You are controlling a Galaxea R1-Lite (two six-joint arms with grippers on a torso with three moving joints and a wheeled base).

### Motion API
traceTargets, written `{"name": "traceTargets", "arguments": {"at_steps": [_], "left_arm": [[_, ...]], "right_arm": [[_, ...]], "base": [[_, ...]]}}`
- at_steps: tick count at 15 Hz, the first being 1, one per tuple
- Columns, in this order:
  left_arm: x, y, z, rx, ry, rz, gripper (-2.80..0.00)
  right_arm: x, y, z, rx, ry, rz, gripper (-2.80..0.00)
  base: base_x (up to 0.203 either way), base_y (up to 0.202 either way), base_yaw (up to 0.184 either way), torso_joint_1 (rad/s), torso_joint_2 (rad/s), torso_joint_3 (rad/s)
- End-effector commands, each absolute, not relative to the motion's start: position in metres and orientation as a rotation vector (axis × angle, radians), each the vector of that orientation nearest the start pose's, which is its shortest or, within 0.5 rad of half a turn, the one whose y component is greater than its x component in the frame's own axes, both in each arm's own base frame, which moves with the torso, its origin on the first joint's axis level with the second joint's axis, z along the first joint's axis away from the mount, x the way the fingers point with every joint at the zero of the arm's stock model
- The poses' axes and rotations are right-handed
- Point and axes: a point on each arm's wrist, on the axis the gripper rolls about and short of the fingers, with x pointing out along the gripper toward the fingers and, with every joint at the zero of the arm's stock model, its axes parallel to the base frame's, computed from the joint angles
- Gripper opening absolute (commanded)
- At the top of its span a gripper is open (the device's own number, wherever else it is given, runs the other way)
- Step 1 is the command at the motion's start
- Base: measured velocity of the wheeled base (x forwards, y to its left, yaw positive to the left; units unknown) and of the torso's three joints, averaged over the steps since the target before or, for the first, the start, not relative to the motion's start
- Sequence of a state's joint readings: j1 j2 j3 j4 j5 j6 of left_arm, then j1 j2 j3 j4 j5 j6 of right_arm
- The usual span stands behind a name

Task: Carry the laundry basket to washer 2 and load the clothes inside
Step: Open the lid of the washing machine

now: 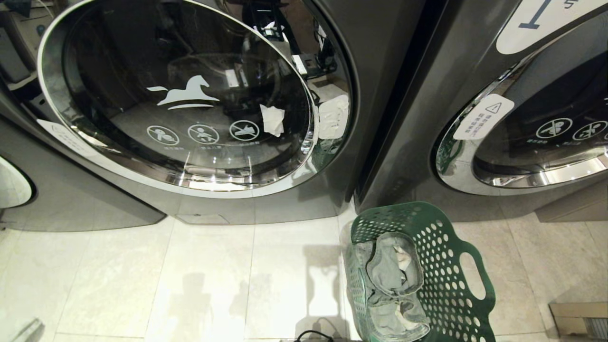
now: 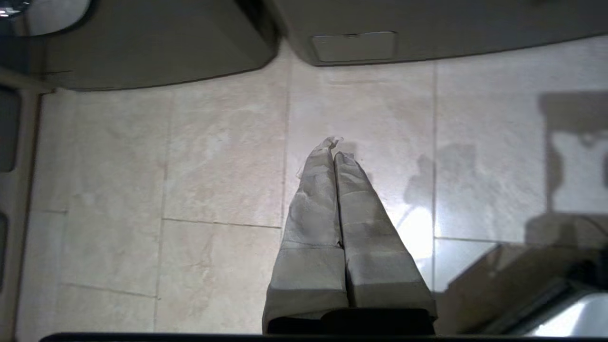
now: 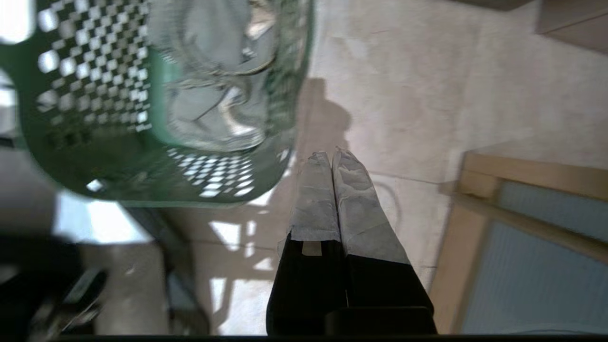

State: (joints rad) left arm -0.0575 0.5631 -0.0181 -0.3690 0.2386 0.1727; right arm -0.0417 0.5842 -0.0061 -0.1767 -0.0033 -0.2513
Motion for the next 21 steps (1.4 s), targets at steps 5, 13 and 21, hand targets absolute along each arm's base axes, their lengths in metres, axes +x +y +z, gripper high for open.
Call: {"name": "traceTargets", "arguments": {"at_steps": [5,13,21], "left_arm": [[-0.002,0.004,0.091,0.180,0.305,0.055,-2.80],[-0.029,-0.001,0.082,0.302,0.054,-0.056,-2.80],[-0.029,0.000,0.082,0.249,0.052,-0.043,-2.80]], "right_arm": [[-0.016,0.001,0.081,-0.104,0.204,0.021,-2.80],[-0.028,0.001,0.077,-0.164,0.082,0.030,-2.80],[-0.027,0.001,0.076,-0.097,0.087,0.015,-2.80]], "base": [[0.000,0.000,0.000,0.000,0.00,0.000],[0.000,0.000,0.000,0.000,0.00,0.000],[0.000,0.000,0.000,0.000,0.00,0.000]]}}
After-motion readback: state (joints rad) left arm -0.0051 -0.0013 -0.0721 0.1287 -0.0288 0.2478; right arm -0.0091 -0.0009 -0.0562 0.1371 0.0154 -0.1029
